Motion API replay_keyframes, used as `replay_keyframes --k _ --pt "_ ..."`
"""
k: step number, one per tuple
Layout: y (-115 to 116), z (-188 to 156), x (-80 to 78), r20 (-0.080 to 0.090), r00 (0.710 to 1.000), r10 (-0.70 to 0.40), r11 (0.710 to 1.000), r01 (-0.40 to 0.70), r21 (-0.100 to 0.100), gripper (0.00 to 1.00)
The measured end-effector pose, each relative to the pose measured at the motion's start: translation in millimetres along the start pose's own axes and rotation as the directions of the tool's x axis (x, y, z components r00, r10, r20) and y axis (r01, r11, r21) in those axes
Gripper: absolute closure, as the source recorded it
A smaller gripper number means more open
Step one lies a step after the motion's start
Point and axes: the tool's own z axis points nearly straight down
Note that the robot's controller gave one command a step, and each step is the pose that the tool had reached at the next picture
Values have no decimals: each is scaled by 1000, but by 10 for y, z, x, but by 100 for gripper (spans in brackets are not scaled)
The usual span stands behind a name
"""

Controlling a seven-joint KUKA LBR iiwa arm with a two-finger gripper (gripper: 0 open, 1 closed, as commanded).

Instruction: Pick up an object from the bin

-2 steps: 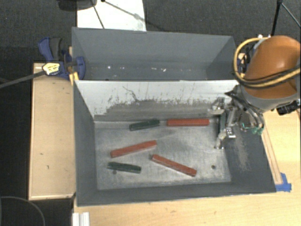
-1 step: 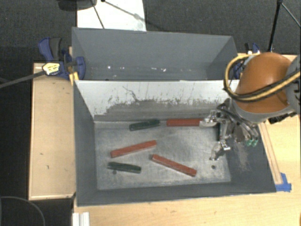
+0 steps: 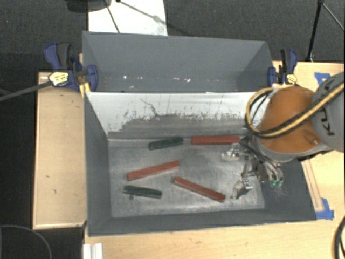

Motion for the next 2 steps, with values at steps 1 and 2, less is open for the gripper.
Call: replay_keyframes --k 1,2 --pt "838 537 23 1 975 -224 975 224 -2 100" --pt "838 538 23 1 974 -227 974 227 -2 100"
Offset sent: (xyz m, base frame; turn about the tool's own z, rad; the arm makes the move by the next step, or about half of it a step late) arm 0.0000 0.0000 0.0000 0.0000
